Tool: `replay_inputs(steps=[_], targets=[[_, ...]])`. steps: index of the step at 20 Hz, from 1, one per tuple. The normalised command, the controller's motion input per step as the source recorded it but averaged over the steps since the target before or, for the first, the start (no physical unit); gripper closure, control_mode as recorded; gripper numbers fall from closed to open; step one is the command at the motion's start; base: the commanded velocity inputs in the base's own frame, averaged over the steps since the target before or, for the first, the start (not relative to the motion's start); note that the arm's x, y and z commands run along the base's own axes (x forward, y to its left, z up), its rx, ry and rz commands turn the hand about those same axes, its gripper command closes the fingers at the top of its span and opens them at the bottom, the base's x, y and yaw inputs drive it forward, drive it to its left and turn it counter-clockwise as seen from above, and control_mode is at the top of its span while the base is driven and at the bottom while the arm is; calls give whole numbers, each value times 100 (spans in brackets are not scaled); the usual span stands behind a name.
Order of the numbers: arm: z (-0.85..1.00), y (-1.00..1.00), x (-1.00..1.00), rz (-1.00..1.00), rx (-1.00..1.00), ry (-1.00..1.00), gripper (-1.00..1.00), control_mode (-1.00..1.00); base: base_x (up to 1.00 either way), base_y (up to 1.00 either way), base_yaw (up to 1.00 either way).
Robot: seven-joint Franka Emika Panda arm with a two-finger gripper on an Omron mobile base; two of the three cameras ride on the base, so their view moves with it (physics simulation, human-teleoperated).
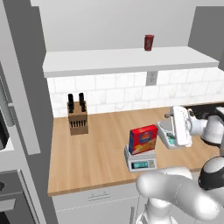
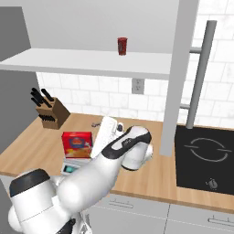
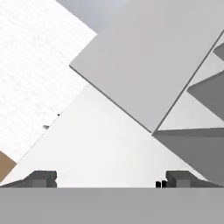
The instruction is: Pick the boxed food and place it on the digital scale for weighing, and close the cabinet.
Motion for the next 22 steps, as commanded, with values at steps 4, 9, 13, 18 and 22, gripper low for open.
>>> replay_inputs(steps=[4, 9, 13, 18, 22], targets=[[29, -60, -68, -27, 32, -12, -100, -100, 0, 0, 0], [25, -81, -64, -21, 39, -1, -100, -100, 0, 0, 0], [32, -95, -61, -1, 27, -13, -100, -100, 0, 0, 0], [23, -94, -9, 2, 25, -15, -100, -100, 0, 0, 0], [22, -100, -2, 9, 23, -35, -100, -100, 0, 0, 0]])
